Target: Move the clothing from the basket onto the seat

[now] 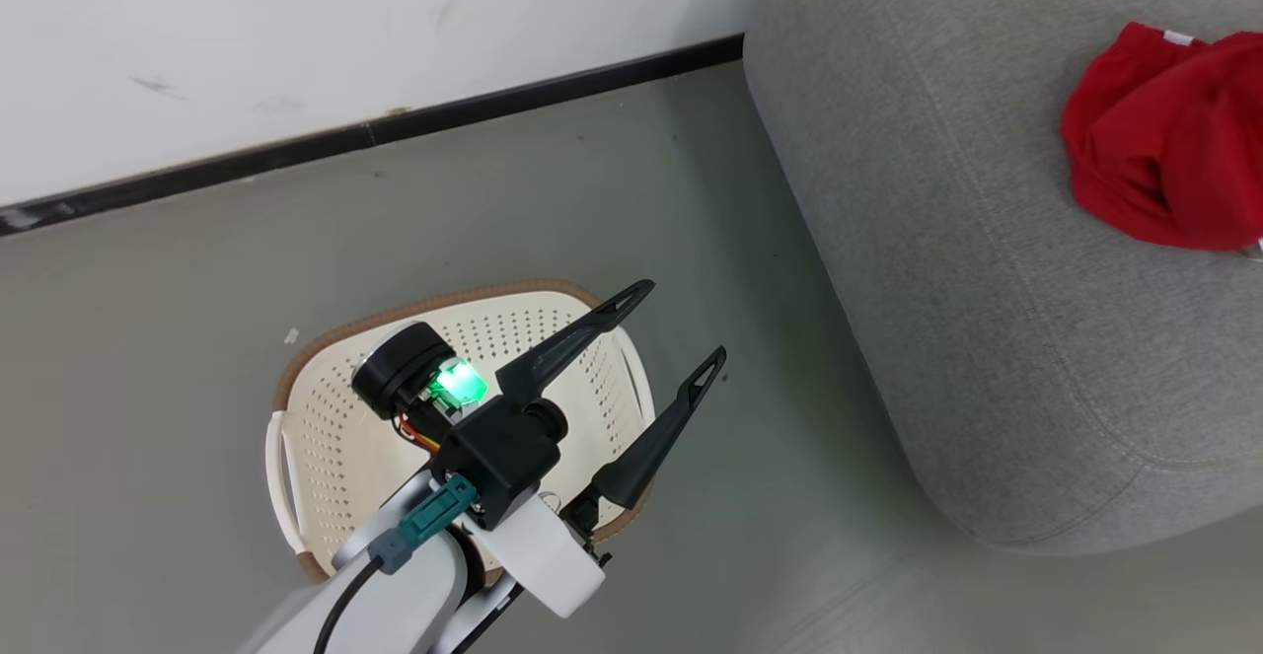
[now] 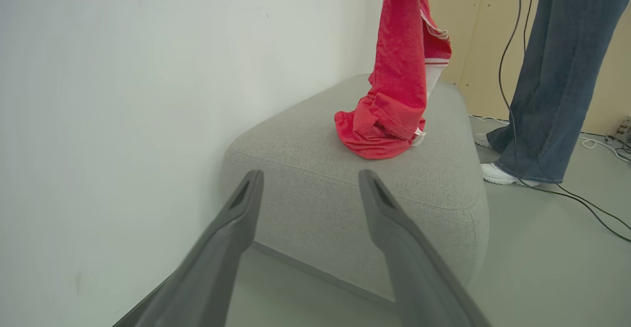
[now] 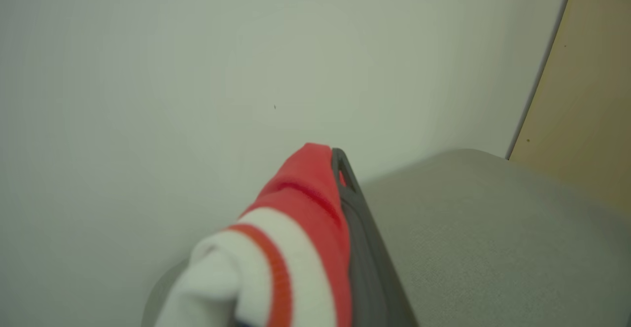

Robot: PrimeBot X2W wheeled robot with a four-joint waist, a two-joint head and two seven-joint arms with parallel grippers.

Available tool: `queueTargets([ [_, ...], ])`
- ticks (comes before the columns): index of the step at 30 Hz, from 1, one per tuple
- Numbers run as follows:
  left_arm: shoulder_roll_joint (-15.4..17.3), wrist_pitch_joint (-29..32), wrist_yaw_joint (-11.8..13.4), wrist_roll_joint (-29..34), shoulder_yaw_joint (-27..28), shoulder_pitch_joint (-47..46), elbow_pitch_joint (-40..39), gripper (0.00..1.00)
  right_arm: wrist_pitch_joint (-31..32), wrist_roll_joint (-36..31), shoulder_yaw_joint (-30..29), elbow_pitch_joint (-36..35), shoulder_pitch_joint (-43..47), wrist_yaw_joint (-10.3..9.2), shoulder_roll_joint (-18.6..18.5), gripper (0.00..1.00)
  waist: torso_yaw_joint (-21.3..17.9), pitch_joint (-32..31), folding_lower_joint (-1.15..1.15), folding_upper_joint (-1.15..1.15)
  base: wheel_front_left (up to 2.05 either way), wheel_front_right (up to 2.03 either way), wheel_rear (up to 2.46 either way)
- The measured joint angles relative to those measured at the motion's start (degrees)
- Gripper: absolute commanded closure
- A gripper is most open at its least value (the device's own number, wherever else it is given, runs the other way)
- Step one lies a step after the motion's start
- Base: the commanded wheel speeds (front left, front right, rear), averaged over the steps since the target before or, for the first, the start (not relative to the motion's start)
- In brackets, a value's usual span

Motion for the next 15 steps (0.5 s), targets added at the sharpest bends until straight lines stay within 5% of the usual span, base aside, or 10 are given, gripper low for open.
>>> queueTargets([
  [5,0.09,0.77,0.0,0.4,-0.05,-0.74,-1.01,0.0,-1.64,-1.41,1.78,3.96,3.91,0.0,4.3,1.0,1.04,2.08,0.0,0.0,0.0,0.0,0.0],
  [15,0.14,1.32,-0.01,0.46,0.12,-3.01,-2.08,0.0,-4.35,-4.37,3.19,8.49,6.71,0.0,7.02,1.0,2.67,6.12,0.0,0.0,0.0,0.0,0.0],
])
